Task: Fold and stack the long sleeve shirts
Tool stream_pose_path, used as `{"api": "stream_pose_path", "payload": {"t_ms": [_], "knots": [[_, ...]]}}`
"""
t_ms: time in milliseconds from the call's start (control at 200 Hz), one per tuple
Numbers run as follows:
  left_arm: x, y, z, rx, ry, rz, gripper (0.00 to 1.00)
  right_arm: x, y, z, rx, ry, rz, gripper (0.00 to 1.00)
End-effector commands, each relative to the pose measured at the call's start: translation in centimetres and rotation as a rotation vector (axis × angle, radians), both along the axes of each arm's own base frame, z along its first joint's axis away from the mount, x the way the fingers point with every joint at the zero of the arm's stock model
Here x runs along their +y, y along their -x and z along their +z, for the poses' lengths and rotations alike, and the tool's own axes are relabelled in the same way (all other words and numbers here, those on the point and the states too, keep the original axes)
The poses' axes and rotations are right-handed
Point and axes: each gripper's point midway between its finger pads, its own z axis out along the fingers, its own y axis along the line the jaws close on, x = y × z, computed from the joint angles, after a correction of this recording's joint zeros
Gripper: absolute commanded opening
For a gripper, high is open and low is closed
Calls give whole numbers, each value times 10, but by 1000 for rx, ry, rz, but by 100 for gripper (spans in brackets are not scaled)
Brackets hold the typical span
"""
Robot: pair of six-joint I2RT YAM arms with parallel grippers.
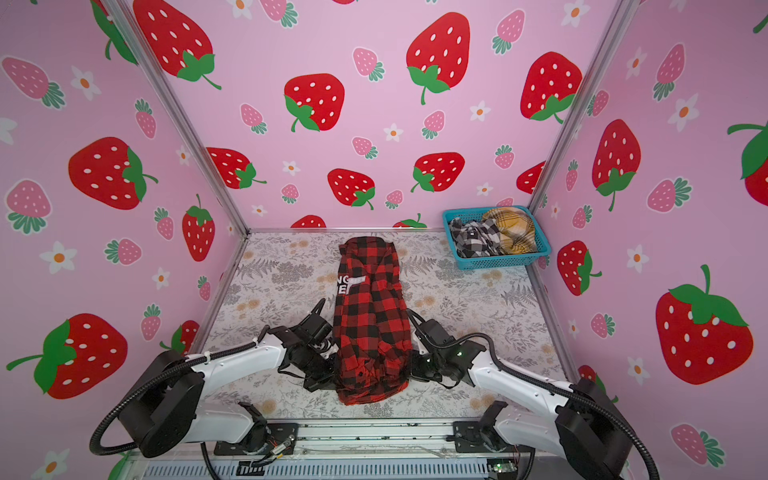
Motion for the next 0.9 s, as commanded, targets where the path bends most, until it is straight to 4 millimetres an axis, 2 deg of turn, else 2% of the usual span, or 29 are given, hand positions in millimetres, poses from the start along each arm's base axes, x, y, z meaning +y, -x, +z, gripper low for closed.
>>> {"api": "stream_pose_path", "payload": {"t_ms": [0,235,590,670,730,810,895], "knots": [[0,15,6,25,-3,4,0,-12,12,-8,37,66,-43,0],[1,16,11,-1,15,19,0,-13,22,-9,59,105,-21,1],[1,28,15,7,28,13,0,-4,26,6,50,103,-9,0],[-2,20,24,-25,32,4,0,1,12,19,3,100,-21,0],[-7,6,38,-66,59,17,0,7,-1,29,-22,90,-28,1],[-10,-21,57,-118,101,82,0,17,-24,42,-45,73,-29,0],[-8,-59,78,-163,164,201,0,24,-64,60,-97,63,-43,0]]}}
